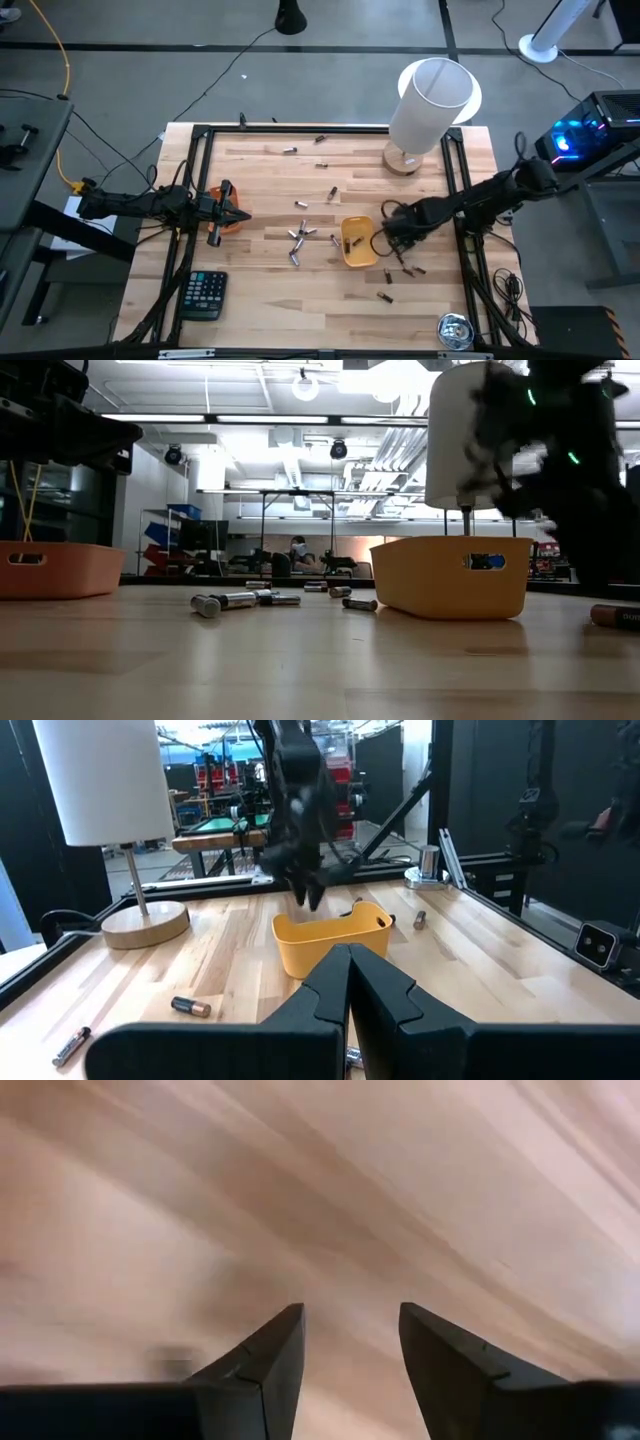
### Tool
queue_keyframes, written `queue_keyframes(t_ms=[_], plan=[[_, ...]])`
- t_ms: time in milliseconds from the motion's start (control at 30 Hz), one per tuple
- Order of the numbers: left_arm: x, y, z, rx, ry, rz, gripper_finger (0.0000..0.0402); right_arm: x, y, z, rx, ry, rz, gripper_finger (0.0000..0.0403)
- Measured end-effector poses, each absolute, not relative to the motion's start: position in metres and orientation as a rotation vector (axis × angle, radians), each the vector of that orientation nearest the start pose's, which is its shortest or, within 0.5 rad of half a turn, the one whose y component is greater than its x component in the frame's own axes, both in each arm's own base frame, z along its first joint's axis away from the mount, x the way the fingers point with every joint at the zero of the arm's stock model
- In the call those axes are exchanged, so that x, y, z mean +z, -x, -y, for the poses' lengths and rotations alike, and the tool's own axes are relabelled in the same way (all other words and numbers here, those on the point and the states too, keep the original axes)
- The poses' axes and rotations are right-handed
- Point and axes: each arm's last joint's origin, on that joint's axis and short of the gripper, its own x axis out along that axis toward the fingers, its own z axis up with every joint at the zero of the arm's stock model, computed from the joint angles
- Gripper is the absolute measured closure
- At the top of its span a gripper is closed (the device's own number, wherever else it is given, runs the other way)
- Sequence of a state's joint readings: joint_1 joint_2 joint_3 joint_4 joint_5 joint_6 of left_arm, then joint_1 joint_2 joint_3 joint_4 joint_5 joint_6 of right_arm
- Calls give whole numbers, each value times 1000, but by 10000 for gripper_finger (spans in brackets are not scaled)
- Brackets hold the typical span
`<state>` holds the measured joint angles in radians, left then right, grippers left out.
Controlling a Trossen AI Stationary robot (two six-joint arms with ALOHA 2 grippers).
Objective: Sort batteries
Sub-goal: Put the black battery into the yellow bin
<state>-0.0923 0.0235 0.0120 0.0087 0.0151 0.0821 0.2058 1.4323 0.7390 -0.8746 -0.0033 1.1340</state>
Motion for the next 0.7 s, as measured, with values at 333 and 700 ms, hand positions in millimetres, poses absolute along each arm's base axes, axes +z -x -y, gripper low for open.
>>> queue_keyframes(t_ms=[333,700], plan=[[167,-98,9,-107,-82,2,401,170,-220,-86,-660,-860,-1419,245],[167,-98,9,-107,-82,2,401,136,-234,-110,-688,-884,-1453,245]])
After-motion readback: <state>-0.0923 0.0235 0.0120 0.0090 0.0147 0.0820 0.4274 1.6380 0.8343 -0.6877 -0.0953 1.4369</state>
